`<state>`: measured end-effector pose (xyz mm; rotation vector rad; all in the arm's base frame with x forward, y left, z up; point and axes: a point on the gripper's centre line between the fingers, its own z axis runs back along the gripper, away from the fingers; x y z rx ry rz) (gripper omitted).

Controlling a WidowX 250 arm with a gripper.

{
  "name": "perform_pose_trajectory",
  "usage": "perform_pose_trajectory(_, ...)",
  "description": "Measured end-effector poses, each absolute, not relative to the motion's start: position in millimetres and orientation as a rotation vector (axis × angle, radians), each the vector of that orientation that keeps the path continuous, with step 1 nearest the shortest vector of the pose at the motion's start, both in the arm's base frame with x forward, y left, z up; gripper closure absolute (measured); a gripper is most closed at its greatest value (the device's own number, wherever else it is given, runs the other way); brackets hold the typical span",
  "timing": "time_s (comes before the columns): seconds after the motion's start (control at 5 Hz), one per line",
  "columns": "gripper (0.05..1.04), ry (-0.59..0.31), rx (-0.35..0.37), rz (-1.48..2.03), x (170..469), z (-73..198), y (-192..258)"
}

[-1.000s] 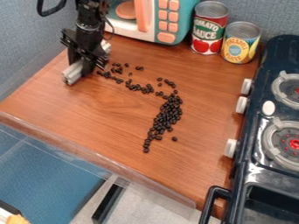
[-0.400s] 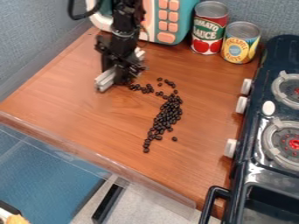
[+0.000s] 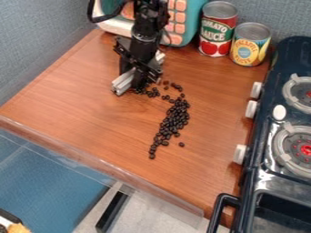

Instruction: Sweep into pile

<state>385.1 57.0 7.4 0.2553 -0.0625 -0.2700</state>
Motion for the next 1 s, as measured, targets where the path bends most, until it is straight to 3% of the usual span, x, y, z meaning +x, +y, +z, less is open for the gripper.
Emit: perform_pose_trajectory(1.0,0.695,-0.112,0.239,-0.511,336.4,8.7,1.3)
